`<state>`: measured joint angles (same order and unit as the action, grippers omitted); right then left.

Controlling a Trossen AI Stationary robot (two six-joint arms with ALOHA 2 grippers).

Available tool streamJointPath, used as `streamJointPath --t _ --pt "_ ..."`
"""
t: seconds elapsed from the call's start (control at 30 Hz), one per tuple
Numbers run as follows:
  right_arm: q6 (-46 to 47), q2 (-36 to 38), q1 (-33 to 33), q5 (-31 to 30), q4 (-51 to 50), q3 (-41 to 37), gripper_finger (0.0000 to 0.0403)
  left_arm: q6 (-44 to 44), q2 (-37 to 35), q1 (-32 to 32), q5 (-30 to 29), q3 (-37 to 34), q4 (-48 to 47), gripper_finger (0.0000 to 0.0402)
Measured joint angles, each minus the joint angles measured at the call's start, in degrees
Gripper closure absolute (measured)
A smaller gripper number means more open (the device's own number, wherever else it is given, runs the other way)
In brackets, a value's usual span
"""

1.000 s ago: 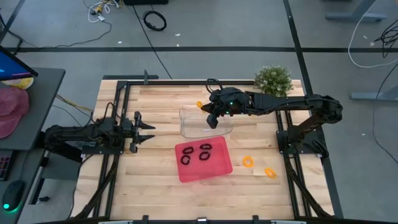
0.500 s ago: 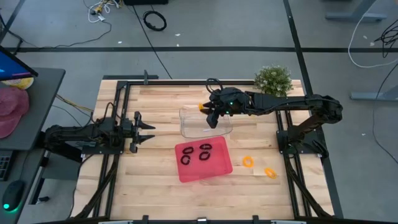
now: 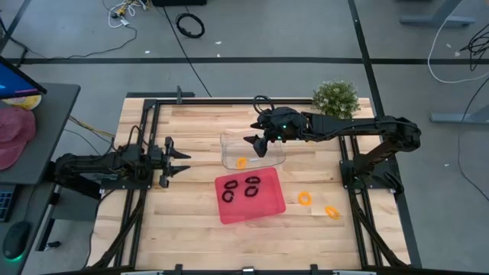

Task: Sort spring keychains
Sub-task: Put the bottom yellow spring keychain into the transparent bin

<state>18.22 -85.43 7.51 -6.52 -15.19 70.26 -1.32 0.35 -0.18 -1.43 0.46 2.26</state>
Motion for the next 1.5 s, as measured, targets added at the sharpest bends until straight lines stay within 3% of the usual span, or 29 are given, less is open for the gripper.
streamJointPath --t 0.9,1.27,1.5 --pt "0.35 0.0 0.0 0.31 -0.01 0.0 0.0116 0.0 0.0 0.01 0.0 0.01 -0.01 0.0229" --pt "1.73 0.0 -0.1 7.47 -4.53 0.0 0.0119 0.0 0.01 0.01 -0.02 0.01 0.0 0.0229" --pt "2.57 0.17 -1.31 7.67 -8.67 0.0 0.0119 0.0 -0.01 0.01 0.0 0.01 0.0 0.0229"
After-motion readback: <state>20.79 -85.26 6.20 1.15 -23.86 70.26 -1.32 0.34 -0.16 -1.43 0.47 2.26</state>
